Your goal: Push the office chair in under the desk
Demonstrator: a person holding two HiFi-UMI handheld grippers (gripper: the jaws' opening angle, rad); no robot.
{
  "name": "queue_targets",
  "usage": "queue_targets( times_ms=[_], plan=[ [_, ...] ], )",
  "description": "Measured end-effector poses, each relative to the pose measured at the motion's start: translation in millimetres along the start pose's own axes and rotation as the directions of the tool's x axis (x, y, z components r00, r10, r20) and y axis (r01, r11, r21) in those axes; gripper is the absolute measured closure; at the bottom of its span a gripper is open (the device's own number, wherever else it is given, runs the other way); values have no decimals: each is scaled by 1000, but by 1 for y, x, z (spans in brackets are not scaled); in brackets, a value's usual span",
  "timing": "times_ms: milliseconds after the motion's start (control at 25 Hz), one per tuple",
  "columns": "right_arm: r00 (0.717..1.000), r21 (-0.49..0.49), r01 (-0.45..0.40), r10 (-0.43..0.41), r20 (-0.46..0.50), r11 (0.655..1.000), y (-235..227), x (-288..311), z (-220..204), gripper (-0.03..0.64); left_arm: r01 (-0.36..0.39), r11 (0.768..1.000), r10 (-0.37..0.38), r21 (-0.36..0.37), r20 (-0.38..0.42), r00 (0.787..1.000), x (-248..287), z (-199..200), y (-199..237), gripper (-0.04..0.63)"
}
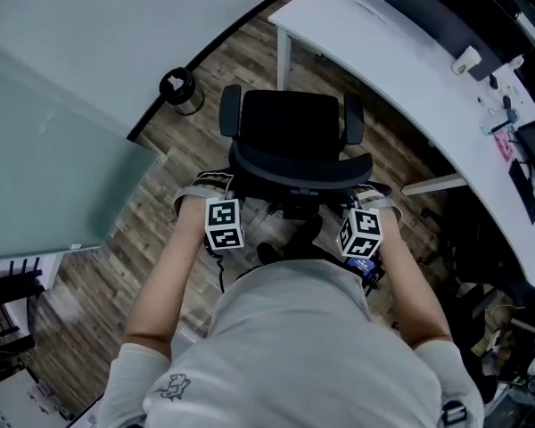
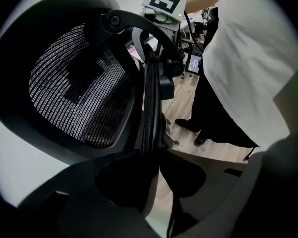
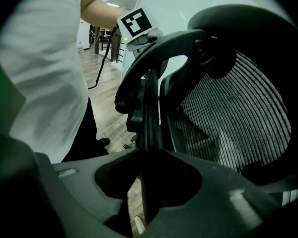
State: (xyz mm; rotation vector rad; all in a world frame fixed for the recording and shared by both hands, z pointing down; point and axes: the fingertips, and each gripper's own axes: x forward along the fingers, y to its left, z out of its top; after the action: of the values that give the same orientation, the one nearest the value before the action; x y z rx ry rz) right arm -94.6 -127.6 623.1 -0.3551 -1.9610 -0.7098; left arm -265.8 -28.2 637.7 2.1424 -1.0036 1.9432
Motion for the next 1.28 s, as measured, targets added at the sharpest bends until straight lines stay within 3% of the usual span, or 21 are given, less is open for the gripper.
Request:
queue_targets(
  times_ms=[560,1280],
  plan=[
    [996,167,73,-63,-65,983,-62,-16,-109,509,33,983,-46,178,67,997,62,102,97,473],
    [980,309,178,-140,-138,934,-130,-47,-247,508,32,935,-82,354,129,988,127,246,202,473]
  ],
)
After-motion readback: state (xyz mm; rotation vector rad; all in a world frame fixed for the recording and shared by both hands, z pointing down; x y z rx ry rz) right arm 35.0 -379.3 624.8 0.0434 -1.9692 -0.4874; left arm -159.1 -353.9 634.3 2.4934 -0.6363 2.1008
